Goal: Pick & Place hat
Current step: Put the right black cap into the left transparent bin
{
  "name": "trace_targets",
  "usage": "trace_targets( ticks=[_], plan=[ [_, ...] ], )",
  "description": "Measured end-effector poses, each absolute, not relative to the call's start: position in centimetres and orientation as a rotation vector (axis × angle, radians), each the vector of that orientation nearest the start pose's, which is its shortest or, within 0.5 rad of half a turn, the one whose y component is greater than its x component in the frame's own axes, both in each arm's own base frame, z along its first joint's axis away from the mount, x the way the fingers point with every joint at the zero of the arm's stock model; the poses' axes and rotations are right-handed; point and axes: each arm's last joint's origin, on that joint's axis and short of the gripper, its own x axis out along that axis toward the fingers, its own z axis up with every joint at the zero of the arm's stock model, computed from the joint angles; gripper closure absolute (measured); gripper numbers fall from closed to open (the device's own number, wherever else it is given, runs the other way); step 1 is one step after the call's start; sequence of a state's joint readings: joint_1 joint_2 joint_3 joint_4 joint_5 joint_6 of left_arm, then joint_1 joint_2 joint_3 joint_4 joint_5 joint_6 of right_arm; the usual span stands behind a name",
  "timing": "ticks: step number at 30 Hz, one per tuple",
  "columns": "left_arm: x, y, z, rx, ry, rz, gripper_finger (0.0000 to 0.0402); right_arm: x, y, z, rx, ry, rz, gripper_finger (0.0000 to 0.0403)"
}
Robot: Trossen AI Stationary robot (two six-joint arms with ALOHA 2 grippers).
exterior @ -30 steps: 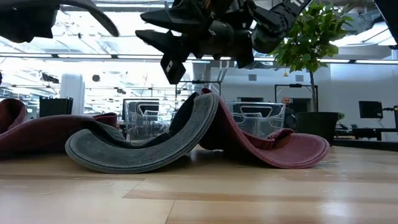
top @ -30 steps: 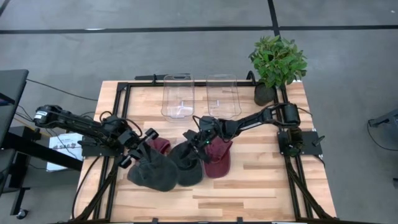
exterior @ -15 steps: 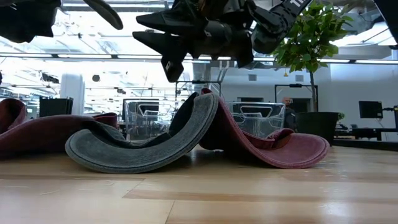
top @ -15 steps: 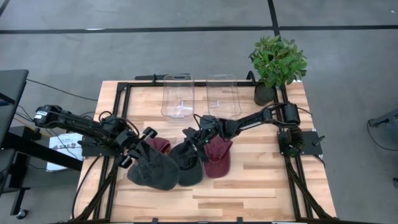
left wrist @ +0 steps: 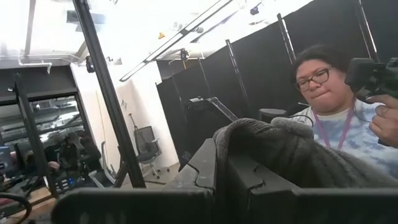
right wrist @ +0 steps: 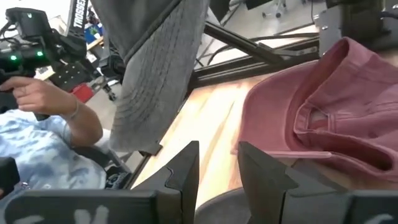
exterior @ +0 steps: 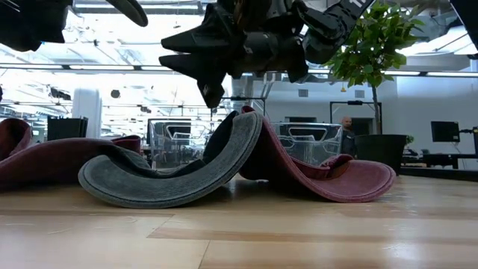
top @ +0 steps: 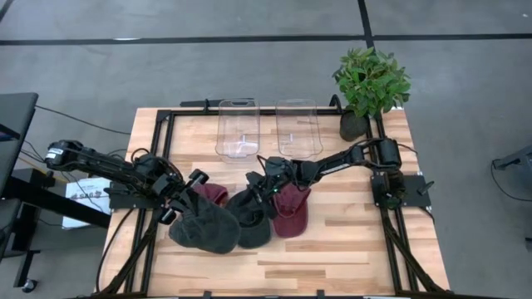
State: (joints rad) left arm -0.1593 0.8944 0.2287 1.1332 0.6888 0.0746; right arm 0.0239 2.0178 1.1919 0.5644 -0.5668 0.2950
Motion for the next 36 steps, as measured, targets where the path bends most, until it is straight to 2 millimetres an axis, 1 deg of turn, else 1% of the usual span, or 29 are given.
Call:
trace_targets(
  ticks=[8, 18, 23, 27, 31, 36],
  plan=[
    [16.0, -4.4, 24.6, 0.227, -0.512, -0.807, 0.0391, 43.3, 3.5, 18.1, 0.374, 0.332, 0.574, 0.0301],
    [16.0, -4.4, 24.6, 0.246, -0.52, -0.791, 0.0391, 44.0, 5.2, 19.9, 0.366, 0.291, 0.622, 0.0301],
    [16.0, -4.4, 24.6, 0.248, -0.522, -0.782, 0.0391, 44.1, 5.6, 20.0, 0.365, 0.294, 0.633, 0.0301],
    [16.0, -4.3, 24.7, 0.247, -0.526, -0.77, 0.0391, 44.0, 5.5, 19.6, 0.374, 0.335, 0.621, 0.0301],
    [15.9, -4.3, 24.9, 0.252, -0.55, -0.764, 0.0391, 43.9, 5.0, 19.1, 0.388, 0.385, 0.586, 0.0301],
    [15.9, -4.3, 24.9, 0.275, -0.569, -0.756, 0.0391, 44.0, 4.9, 19.1, 0.388, 0.387, 0.566, 0.0301]
  ],
)
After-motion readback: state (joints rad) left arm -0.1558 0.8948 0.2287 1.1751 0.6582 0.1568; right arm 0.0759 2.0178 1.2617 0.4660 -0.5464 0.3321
